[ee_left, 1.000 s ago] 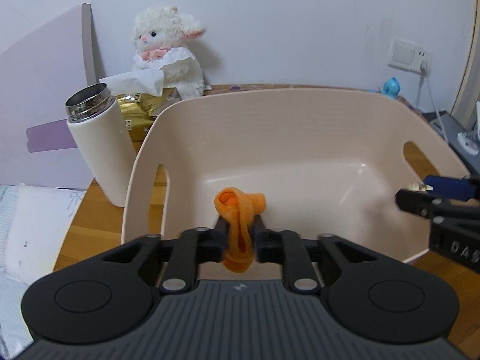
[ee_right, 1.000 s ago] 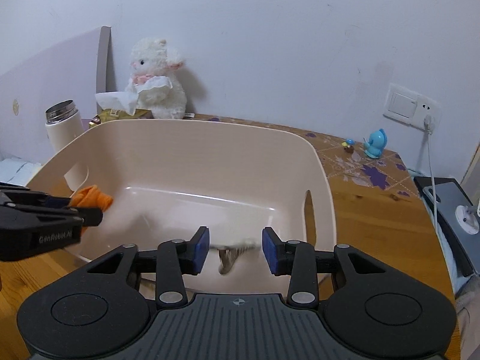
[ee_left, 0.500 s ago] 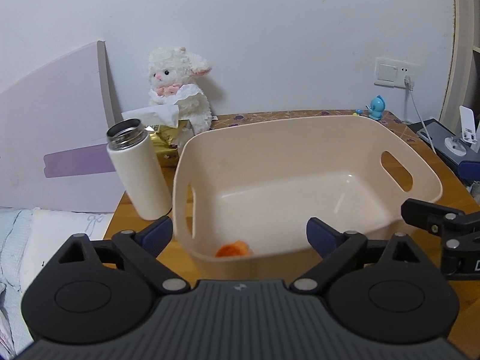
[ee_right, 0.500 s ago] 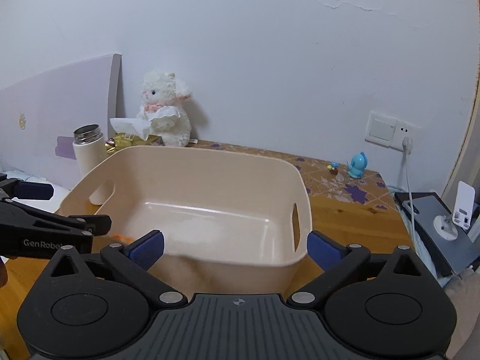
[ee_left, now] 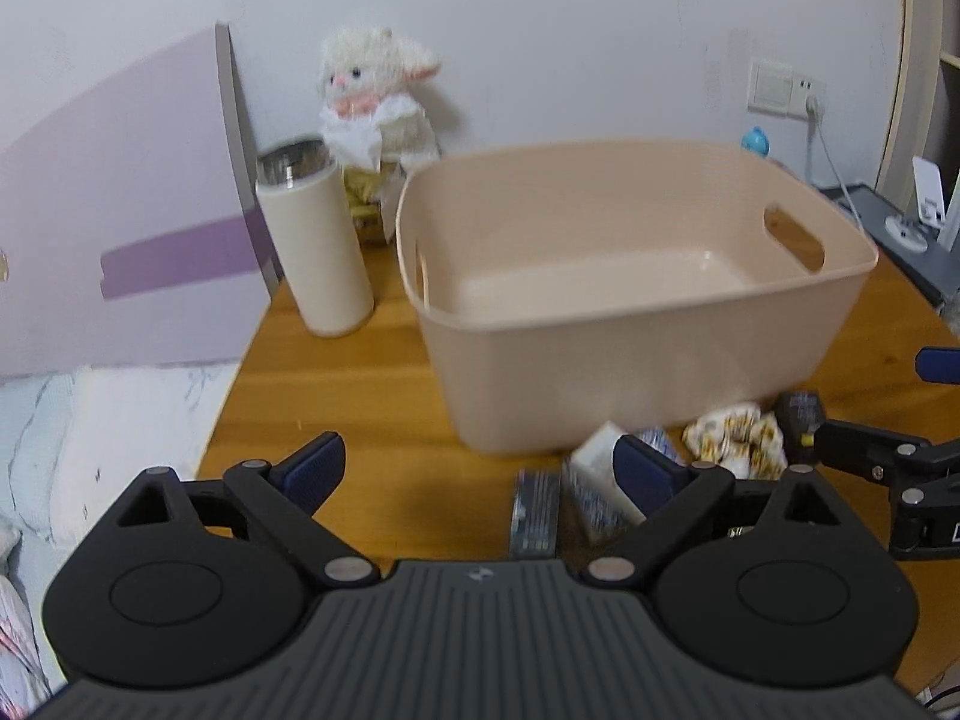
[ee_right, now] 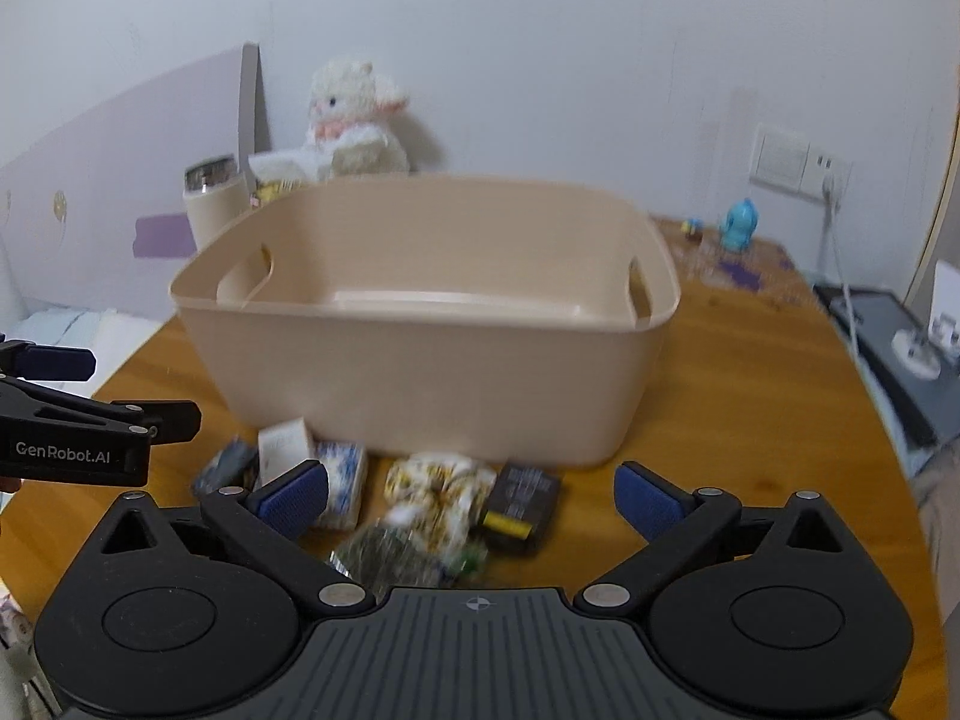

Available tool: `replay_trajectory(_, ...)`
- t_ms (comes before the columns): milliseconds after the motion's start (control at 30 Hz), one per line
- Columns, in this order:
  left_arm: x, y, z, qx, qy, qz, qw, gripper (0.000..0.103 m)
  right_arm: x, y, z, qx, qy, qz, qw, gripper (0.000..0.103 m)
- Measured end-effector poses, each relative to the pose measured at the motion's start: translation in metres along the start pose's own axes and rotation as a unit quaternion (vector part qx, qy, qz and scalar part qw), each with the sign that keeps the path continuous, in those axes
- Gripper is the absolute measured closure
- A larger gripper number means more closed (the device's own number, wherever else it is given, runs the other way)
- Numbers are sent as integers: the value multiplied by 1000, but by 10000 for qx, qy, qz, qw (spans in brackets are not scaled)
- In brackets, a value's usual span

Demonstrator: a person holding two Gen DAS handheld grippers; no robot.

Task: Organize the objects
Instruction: 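Move left tool to the dark blue box while right tool approaches the green mesh bag, then grasp the dark blue box with left tool while right tool grasps the green bag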

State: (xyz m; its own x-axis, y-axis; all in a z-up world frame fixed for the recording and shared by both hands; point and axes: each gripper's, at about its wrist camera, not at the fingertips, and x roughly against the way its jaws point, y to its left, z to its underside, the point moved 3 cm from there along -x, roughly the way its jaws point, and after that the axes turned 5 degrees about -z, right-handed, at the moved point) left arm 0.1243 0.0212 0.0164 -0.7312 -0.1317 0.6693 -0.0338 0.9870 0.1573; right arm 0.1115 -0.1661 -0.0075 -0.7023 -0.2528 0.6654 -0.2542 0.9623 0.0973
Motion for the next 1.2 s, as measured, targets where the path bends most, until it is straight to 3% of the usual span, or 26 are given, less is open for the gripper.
replay_trajectory(400,-43,2,37,-21,613,113,9981,7,-48,7,37,-498,772,-318,9953,0)
replay_trajectory(667,-64,3,43,53,660,327,9973,8,-57,15,41,-512,810,-249,9951,0)
replay_trajectory(733,-67,1,43,31,642,384,9972,10,-54,14,42,-547,771,-239,9952,6)
replay_trajectory(967,-68,-3,44,-28,528,626,9966,34,-36,5,49,-561,695,-169,9959,30)
replay_trajectory(1033,-66,-3,44,-31,509,663,9965,42,-31,3,52,-539,685,-129,9961,46)
replay_trajectory(1133,-62,-3,45,-42,507,699,9963,56,-27,-2,54,-554,628,-121,9964,60)
replay_trajectory(1200,-60,-3,45,-30,517,733,9960,71,-26,-5,55,-580,604,-126,9964,62)
